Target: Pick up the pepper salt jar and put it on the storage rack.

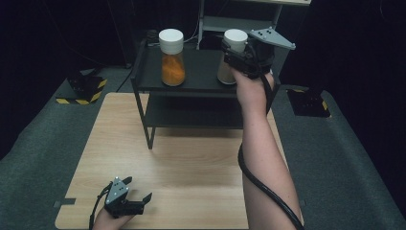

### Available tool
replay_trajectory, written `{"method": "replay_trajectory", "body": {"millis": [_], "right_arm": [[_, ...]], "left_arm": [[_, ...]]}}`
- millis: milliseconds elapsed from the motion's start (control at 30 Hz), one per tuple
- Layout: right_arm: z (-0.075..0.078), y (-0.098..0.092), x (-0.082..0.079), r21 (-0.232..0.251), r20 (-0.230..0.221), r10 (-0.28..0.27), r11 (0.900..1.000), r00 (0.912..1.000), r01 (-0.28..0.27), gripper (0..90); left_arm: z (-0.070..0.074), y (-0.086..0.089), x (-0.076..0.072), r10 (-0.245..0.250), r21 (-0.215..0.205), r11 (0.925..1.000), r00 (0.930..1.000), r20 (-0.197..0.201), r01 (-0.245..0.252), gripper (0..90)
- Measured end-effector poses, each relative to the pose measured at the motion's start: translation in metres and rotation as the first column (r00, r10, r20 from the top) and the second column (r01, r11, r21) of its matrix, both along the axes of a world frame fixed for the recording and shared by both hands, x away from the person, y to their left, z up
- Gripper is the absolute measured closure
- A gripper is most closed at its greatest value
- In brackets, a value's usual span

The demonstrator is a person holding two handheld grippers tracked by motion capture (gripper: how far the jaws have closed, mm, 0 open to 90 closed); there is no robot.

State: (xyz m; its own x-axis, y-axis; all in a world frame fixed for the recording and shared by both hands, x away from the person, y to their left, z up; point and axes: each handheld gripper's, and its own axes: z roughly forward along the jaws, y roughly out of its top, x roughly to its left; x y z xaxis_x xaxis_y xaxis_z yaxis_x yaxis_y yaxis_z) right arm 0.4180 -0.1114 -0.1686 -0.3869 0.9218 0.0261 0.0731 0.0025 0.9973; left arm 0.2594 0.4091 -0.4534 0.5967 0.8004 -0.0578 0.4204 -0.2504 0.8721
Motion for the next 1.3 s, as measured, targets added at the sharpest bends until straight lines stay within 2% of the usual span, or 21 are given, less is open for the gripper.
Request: {"method": "replay_trajectory", "body": {"millis": [400, 967, 1033, 1133, 1300], "right_arm": [[-0.0047, -0.0040, -0.0001, -0.004, 0.018, 0.014, 1.000, 0.9997, -0.014, 33.6], [0.0014, -0.0060, 0.0021, -0.007, -0.007, 0.025, 1.000, 0.9997, -0.025, 33.1], [0.0021, -0.0077, 0.0027, -0.002, -0.010, 0.034, 0.999, 0.9994, -0.034, 29.9], [0.0021, -0.0085, 0.0027, 0.017, -0.018, 0.037, 0.999, 0.9992, -0.037, 19.8], [-0.0006, -0.0067, -0.0007, 0.014, -0.010, 0.027, 1.000, 0.9996, -0.027, 2.6]], "left_arm": [[0.0001, -0.0003, -0.0002, 0.001, 0.002, 1.0000, 1.0000, 0.001, -0.001, 0.4], [0.0001, 0.0002, -0.0002, -0.001, 0.001, 1.0000, 1.0000, -0.001, 0.001, 0.4], [0.0001, 0.0005, -0.0001, -0.001, -0.001, 1.0000, 1.0000, -0.001, 0.001, 0.4], [0.0001, 0.0004, 0.0000, -0.002, 0.000, 1.0000, 1.0000, -0.002, 0.002, 0.4], [0.0001, 0.0007, -0.0001, -0.005, 0.000, 1.0000, 1.0000, -0.001, 0.005, 0.7]]}}
